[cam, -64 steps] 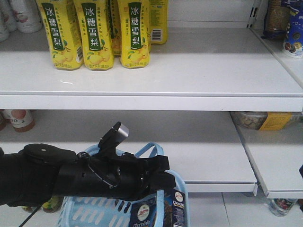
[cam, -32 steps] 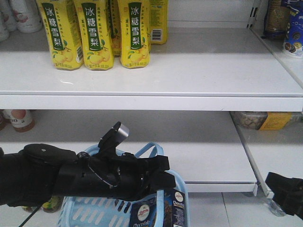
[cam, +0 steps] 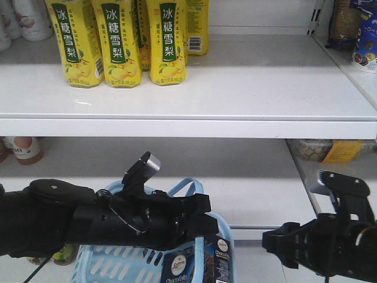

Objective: Left arm holds basket, right arm returns cookies
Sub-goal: 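Reach the right gripper down into the basket over the cookie box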

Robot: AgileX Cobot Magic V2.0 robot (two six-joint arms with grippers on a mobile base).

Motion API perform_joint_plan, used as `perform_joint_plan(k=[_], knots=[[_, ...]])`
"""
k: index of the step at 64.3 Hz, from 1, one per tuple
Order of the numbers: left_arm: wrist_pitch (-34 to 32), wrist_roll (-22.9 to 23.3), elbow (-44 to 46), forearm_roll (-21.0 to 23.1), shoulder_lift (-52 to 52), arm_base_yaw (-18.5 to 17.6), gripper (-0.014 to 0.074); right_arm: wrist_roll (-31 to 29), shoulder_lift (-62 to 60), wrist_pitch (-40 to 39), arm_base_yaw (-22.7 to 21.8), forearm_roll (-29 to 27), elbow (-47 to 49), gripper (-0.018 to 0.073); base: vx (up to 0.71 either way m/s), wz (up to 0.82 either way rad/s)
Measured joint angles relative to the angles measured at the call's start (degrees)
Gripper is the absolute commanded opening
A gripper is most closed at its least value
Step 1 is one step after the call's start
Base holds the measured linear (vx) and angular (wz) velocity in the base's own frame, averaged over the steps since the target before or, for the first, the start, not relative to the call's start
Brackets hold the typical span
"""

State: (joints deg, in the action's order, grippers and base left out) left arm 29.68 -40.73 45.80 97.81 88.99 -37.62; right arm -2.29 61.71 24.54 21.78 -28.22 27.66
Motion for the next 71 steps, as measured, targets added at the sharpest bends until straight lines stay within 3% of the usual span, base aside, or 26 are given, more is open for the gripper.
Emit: perform_joint_plan(k=[13, 22, 43, 71], knots=[[0.0, 0.0, 0.0, 0.0, 0.0, 0.0, -0.0006, -2.4, 8.9, 3.0, 2.8, -4.2, 3.0, 0.0412, 0.0, 0.0], [0.0, 0.0, 0.0, 0.0, 0.0, 0.0, -0.0006, -6.1, 12.2, 3.9, 3.0, -10.8, 3.7, 0.0442, 0.0, 0.0], [0.0, 0.0, 0.0, 0.0, 0.0, 0.0, -0.0006, -22.6, 20.4, 5.0, 3.0, -28.7, 3.8, 0.0502, 0.0, 0.0], [0.0, 0.0, 0.0, 0.0, 0.0, 0.0, -0.0006, -31.3, 27.5, 5.1, 3.0, -35.7, 3.8, 0.0502, 0.0, 0.0]])
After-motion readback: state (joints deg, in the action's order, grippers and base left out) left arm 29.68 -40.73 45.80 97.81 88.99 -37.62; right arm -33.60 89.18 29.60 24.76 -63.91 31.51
